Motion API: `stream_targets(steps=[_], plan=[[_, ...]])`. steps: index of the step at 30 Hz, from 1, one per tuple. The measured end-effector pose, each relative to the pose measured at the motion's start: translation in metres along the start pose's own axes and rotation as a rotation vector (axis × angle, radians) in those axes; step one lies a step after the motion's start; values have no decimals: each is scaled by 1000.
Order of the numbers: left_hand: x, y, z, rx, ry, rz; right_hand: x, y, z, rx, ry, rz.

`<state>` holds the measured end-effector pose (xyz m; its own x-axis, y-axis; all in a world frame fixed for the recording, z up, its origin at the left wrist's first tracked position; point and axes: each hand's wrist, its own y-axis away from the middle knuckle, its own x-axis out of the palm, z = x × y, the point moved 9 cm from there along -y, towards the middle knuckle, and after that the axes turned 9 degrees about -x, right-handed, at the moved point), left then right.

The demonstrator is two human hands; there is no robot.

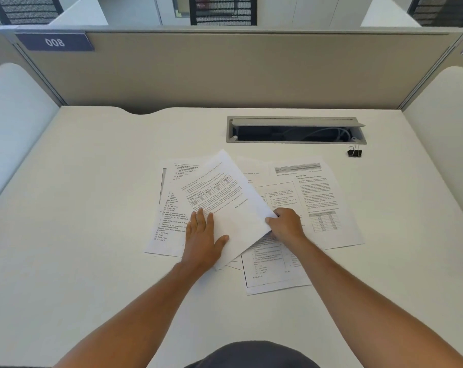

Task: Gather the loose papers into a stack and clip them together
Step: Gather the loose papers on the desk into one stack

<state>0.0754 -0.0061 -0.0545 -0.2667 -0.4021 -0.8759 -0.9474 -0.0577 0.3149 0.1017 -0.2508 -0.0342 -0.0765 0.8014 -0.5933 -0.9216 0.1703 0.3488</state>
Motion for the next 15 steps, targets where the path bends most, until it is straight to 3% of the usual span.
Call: stream_targets(steps=[5, 9, 12, 15], plan=[[-28, 7, 5, -145, 550, -155, -16, 19, -19, 105, -368, -14], [-35, 4, 16, -313, 976, -129, -14, 45, -26, 142, -541, 44], [-28, -4, 25, -433, 1222, -23, -14, 54, -33, 116, -473, 100], [-26, -5, 34, -492, 1167, 1, -45, 46, -35, -43, -68, -62]])
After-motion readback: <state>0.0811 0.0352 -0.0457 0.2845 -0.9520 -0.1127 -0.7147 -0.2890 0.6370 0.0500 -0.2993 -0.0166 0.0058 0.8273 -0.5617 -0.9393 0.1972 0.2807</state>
